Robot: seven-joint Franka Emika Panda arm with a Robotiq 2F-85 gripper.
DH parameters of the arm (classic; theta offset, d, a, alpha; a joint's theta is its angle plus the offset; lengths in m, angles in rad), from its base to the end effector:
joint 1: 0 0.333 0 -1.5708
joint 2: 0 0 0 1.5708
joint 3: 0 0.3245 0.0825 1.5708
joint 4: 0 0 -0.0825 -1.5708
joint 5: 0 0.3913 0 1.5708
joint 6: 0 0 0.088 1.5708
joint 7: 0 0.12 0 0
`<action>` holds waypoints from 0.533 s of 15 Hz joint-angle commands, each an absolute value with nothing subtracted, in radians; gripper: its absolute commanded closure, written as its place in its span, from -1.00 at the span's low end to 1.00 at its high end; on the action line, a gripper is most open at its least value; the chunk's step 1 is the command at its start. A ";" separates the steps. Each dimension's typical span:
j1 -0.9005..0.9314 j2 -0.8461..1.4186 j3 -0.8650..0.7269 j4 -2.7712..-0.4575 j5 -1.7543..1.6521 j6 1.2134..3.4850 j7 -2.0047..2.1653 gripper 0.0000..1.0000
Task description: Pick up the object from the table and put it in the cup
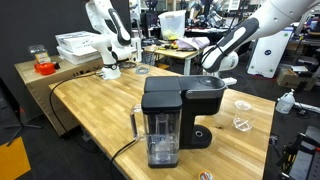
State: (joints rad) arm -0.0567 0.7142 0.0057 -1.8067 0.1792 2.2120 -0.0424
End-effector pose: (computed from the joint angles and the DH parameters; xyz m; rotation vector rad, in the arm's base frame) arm 0.6171 -0.0238 0.1132 -2.9568 0.2061 0.4512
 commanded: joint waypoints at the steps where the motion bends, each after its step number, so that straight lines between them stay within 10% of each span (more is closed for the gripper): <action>1: -0.060 0.732 0.008 -1.777 0.164 2.175 -0.035 0.17; 4: -0.056 0.719 0.008 -1.780 0.159 2.168 -0.036 0.63; 8: -0.051 0.672 0.012 -1.810 0.152 2.177 -0.041 0.67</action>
